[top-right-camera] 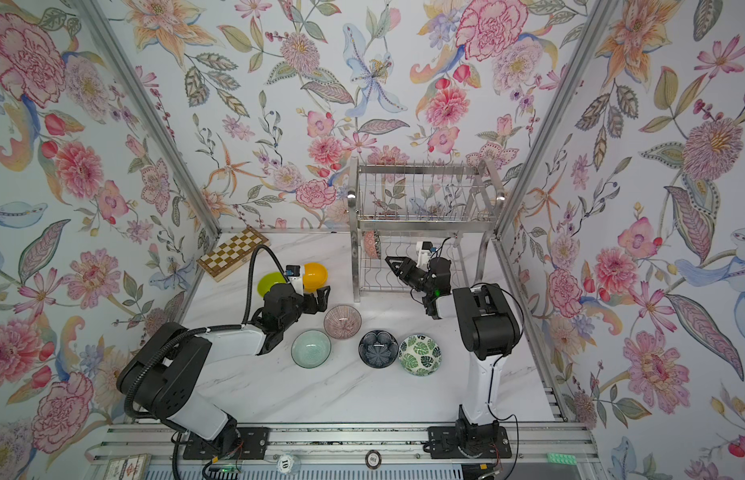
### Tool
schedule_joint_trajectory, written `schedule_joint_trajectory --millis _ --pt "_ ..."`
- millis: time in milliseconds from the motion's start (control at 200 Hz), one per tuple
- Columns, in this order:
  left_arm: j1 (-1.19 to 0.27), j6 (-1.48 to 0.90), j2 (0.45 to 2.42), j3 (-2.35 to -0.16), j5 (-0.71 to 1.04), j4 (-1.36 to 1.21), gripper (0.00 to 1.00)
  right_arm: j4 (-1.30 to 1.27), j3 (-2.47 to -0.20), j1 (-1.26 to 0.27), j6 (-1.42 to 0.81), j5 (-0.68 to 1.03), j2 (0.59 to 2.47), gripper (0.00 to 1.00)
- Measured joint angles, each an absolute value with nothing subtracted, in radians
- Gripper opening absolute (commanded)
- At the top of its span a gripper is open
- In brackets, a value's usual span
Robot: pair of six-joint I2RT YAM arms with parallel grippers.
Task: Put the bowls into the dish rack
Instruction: 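Withdraw right gripper from the rack while left gripper moves over the pale green bowl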
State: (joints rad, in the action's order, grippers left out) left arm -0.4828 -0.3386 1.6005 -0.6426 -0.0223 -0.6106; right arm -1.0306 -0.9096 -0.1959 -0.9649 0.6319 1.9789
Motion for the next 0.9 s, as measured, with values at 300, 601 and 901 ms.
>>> schedule_joint_trajectory --millis 300,601,901 --pt "-0.483 -0.431 1.470 -0.722 -0.231 -0.271 0.99 -1.023 -0.743 -0.216 -0.885 0.512 1.824 0.69" --pt "-0.483 -0.522 1.404 -0.735 -0.304 -0.068 0.99 -0.918 -0.618 -0.307 -0.758 0.373 1.613 0.93" --pt "-0.483 -0.579 1.306 -0.730 -0.308 0.105 0.99 -0.731 -0.594 -0.440 -0.565 0.206 1.370 0.99"
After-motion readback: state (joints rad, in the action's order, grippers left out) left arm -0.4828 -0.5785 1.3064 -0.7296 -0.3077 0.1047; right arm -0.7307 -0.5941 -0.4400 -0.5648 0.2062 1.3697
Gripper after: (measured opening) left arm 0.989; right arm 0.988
